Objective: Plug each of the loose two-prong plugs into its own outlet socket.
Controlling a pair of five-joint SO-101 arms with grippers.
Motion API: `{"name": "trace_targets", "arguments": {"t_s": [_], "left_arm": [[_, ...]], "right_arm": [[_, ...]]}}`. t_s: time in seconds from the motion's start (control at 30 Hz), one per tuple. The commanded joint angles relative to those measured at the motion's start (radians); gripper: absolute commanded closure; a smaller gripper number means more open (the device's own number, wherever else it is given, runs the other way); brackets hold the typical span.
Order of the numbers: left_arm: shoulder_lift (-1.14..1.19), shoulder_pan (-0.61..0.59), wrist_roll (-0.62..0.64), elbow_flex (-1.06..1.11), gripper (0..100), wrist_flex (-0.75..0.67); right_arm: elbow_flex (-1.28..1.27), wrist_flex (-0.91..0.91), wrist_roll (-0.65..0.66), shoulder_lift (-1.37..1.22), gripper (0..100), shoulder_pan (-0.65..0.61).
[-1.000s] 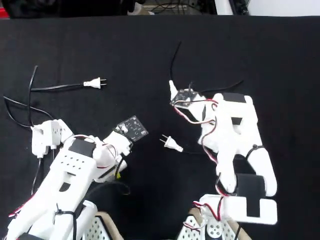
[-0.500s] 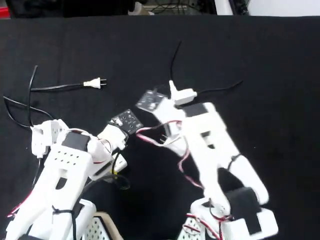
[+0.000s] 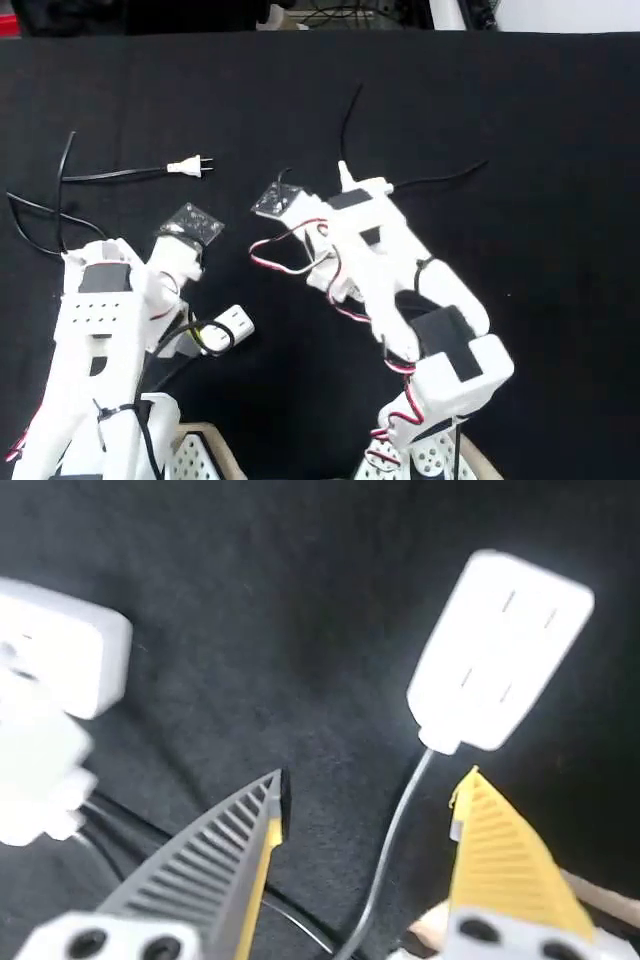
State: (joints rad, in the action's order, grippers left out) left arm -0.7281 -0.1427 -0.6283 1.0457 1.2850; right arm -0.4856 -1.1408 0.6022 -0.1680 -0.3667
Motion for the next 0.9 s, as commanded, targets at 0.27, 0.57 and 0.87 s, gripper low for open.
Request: {"name": "trace_targets", "arguments": {"t_s": [0.27, 0.57, 0.87], "left_arm": [[-0.018, -0.015, -0.129, 0.182, 73, -0.089], [-0.018, -0.094, -0.127, 0.188, 73, -0.129], [-0.018, -0.094, -0.129, 0.188, 73, -0.130]], "right_arm": [[0.044, -0.071, 0.092, 0.193, 98.7, -0.028], [0.166, -0.115, 0.542, 0.232, 98.5, -0.184], [0.160, -0.164, 0.698, 0.213, 91.2, -0.241]]}}
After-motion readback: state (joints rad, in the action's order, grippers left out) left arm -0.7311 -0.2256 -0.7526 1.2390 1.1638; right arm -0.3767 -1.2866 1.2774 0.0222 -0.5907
